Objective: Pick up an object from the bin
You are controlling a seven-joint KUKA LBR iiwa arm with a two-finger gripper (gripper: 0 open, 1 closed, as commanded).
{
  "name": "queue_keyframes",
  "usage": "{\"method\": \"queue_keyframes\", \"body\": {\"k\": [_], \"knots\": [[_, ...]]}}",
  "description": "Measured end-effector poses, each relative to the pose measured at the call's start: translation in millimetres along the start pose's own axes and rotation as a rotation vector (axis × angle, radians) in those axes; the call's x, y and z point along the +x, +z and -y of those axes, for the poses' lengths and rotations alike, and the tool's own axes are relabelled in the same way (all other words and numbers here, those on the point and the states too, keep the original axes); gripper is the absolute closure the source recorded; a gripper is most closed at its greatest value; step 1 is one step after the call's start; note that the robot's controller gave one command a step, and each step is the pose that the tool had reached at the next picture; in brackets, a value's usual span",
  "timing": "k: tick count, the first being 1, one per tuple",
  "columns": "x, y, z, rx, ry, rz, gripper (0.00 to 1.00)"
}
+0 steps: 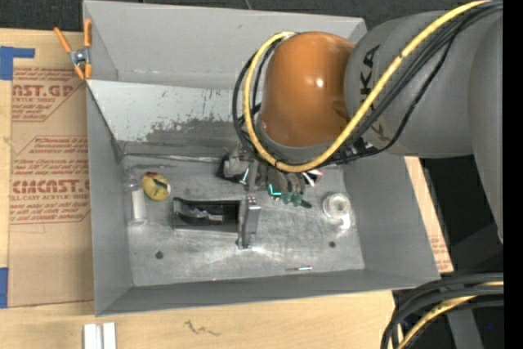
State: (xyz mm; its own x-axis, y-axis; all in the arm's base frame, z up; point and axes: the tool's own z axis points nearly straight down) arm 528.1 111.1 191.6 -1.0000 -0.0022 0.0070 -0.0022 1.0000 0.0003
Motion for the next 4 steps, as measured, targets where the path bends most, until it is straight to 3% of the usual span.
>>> {"method": "queue_keyframes", "body": {"k": [1, 2, 3, 4], "knots": [[-1.7, -4, 0, -0.001, 0.001, 0.008, 0.0], [-11.6, 109, -16, -0.005, -0.04, 0.032, 1.0], [-11.6, 109, -16, -0.005, -0.04, 0.032, 1.0], [-18.4, 10, 5, 0.001, -0.075, 0.004, 1.0]]}}
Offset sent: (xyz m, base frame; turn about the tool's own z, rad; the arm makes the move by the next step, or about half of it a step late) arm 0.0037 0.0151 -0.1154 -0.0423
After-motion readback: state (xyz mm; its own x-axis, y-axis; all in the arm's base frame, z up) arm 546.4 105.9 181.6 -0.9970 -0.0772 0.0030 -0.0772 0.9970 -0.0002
